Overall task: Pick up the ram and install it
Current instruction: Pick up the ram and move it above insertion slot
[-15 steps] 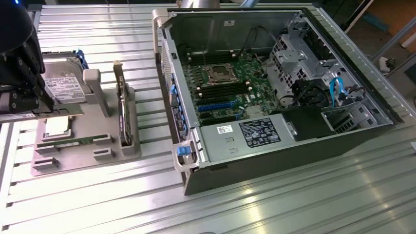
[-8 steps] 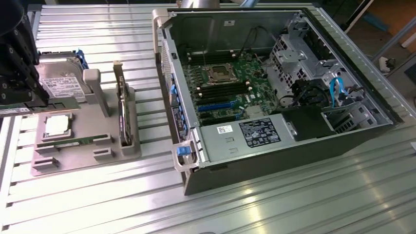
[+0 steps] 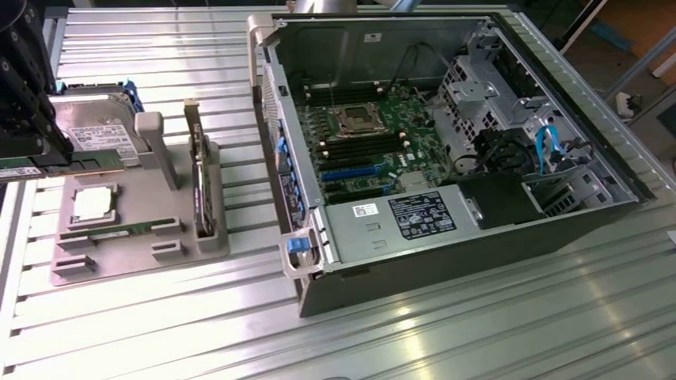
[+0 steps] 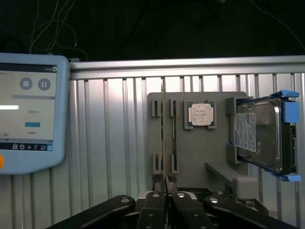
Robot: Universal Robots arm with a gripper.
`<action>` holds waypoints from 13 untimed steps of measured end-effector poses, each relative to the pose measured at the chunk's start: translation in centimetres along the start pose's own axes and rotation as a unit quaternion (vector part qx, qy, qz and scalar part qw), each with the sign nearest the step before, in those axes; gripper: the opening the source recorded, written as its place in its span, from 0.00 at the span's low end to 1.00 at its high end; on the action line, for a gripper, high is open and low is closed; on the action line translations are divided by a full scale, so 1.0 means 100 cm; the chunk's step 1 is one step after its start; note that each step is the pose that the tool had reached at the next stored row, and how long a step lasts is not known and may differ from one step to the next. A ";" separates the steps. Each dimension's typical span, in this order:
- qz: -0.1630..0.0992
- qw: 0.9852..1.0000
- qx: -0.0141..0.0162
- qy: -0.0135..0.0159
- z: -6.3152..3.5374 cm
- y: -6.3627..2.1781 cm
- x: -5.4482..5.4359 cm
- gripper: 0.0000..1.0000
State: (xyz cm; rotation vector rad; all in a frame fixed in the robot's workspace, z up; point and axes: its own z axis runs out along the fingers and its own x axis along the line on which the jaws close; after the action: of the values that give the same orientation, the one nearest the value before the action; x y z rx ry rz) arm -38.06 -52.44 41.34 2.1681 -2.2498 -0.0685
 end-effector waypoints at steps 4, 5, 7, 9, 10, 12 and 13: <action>0.000 1.000 0.000 0.000 0.0000 -0.0001 0.000 0.12; 0.000 1.000 0.000 0.000 -0.0001 -0.0003 0.000 0.12; 0.000 1.000 0.000 0.000 -0.0001 -0.0029 0.000 0.12; 0.000 1.000 0.000 0.000 -0.0003 -0.0050 0.000 0.12; 0.000 1.000 0.000 0.000 -0.0003 -0.0060 0.000 0.12; 0.000 1.000 0.000 0.000 -0.0003 -0.0087 0.000 0.12; 0.000 1.000 0.000 0.000 -0.0005 -0.0098 0.000 0.12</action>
State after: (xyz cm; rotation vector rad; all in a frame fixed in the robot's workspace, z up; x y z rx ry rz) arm -37.07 -52.44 41.34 2.1680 -2.2498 -0.0685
